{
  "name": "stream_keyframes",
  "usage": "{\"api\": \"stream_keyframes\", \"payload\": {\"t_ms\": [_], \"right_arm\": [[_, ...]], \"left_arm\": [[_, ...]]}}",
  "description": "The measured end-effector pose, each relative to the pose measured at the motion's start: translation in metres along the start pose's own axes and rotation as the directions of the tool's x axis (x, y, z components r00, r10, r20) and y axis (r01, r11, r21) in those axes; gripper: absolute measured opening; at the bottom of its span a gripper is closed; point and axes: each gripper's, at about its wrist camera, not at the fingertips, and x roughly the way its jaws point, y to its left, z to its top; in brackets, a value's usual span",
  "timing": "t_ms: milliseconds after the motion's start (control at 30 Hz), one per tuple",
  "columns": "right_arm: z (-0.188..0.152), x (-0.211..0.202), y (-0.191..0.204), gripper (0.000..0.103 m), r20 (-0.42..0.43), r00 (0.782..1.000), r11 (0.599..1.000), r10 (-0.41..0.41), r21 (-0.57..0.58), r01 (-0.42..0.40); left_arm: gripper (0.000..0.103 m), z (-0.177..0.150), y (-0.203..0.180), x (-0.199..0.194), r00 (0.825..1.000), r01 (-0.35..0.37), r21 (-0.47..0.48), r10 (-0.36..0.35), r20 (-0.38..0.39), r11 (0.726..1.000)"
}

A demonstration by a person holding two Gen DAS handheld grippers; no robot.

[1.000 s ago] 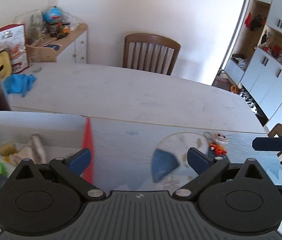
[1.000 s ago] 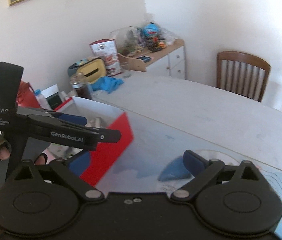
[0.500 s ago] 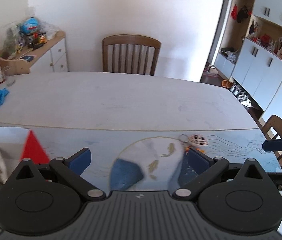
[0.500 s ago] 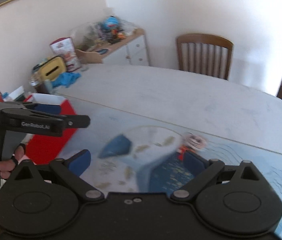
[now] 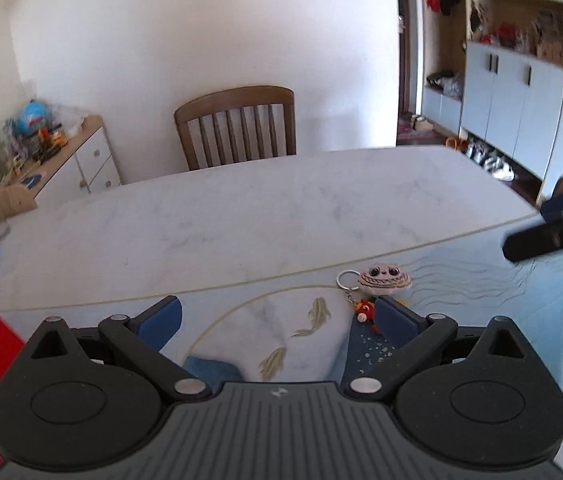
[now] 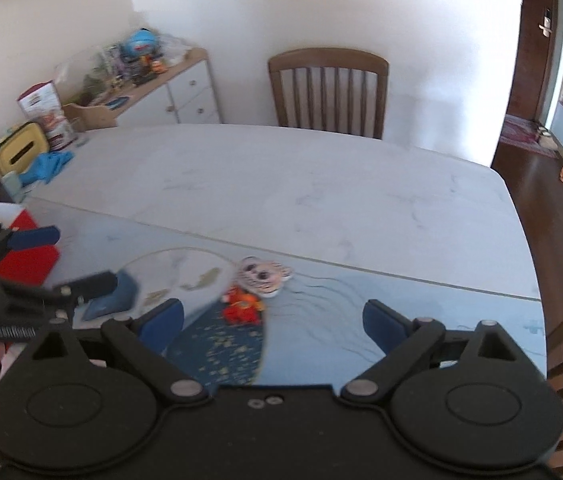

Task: Organize objects
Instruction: 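Lower the left gripper onto the red plush horse while the right gripper approaches the cartoon-face plush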

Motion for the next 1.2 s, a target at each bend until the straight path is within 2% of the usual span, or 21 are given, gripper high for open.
{"api": "stream_keyframes", "payload": {"t_ms": [300,633,767,967,1200], "right_arm": [[0.019,0.048,-0.01,0.093,-0.066,0.997,0.999,0.041,0.021,-0.04],[0.037,0.105,-0.015,0.087,-0.168,0.981,0.992,0.099,0.088,-0.085],[0.041,0.122,-0.019,0.084,-0.204,0.97,0.985,0.131,0.137,-0.105],[0.04,0.136,-0.007,0.081,-0.246,0.961,0.99,0.125,0.098,-0.104],[0.038,0.149,0.003,0.077,-0.283,0.953,0.994,0.109,0.058,-0.097]], "left_arm": [[0.103,-0.01,-0.034,0.049,0.994,0.095,0.018,-0.094,-0.056,0.995],[0.102,-0.014,-0.056,0.09,0.993,0.089,0.039,-0.086,-0.075,0.995],[0.102,-0.017,-0.064,0.098,0.99,0.112,0.04,-0.108,-0.088,0.993],[0.093,-0.021,-0.074,0.104,0.989,0.115,0.049,-0.11,-0.094,0.992],[0.068,-0.018,-0.077,0.111,0.987,0.131,0.036,-0.126,-0.103,0.991]]}}
